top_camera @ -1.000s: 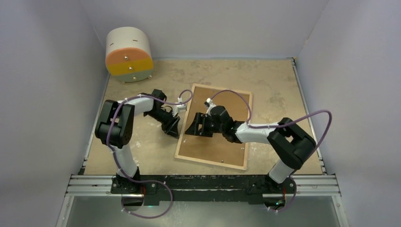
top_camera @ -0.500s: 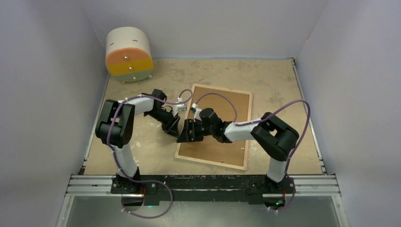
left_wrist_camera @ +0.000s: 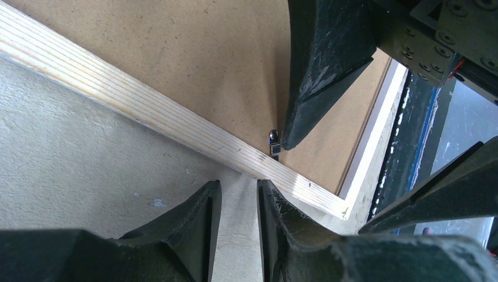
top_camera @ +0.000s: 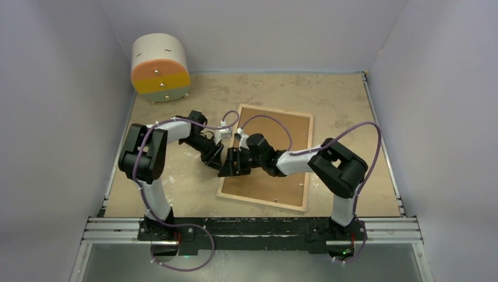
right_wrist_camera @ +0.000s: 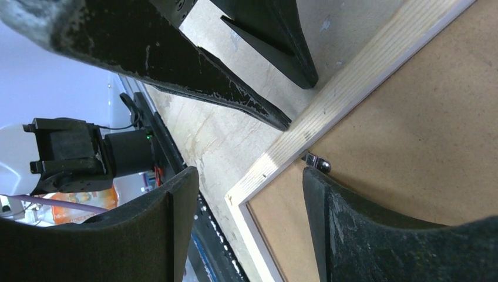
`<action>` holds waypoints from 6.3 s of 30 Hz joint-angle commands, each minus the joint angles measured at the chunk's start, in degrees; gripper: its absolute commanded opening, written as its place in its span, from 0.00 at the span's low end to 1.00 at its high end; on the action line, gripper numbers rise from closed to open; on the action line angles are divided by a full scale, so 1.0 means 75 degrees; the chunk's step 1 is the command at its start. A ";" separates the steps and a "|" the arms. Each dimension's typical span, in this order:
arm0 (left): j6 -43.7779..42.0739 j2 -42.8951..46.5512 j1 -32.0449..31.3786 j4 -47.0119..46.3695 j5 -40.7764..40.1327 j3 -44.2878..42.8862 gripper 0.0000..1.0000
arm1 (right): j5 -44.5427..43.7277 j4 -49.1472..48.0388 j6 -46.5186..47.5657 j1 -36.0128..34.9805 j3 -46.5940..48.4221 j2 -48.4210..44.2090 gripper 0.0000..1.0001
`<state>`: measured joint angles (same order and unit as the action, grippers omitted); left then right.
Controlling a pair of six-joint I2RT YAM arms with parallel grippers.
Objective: Put the photo into the frame
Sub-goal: Adjust the photo frame at the center of the board, then install the photo frame at the center of the board, then adjust the photo frame at the center of the board, then install the photo frame at the center of the board.
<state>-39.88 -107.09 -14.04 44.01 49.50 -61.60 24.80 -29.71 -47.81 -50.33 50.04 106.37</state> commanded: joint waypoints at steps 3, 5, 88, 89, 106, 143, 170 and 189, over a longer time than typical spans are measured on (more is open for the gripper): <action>-0.0082 -0.0001 -0.0061 -0.0290 -0.0160 0.0034 0.32 | -0.0430 -0.0243 0.0054 -0.0052 0.0231 0.0284 0.68; -0.0106 0.0015 -0.0073 -0.0281 -0.0179 0.0034 0.32 | -0.0465 -0.0279 0.0047 -0.0049 0.0240 0.0305 0.67; 0.2016 -0.1078 0.0326 -0.2065 0.0256 -0.1148 0.38 | 0.0467 0.0705 0.0357 0.2715 0.3756 0.2569 0.66; 0.2023 -0.1074 0.0326 -0.2067 0.0247 -0.1149 0.38 | 0.0458 0.0709 0.0338 0.2716 0.3781 0.2597 0.66; 0.1920 -0.1029 0.0288 -0.1983 0.0244 -0.1149 0.37 | 0.0309 0.0689 0.0105 0.2714 0.4144 0.2906 0.66; -0.0243 0.0625 -0.0676 -0.1203 -0.1735 0.0667 0.50 | -0.2973 0.2999 0.0548 0.6318 0.1183 -0.0435 0.99; -0.0935 0.1728 0.0088 0.0650 -0.0948 -0.1197 0.63 | -0.1729 0.4017 0.1712 0.4232 0.5138 0.1075 0.99; 0.1234 -0.0883 0.1626 -0.1876 -0.0775 -0.1952 0.35 | 0.0089 0.2908 0.0544 0.2686 0.5231 0.2222 0.79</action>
<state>-31.38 -114.13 -1.78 33.12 43.05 -76.40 23.51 -5.89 -41.98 -29.36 88.09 122.39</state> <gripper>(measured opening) 0.375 0.803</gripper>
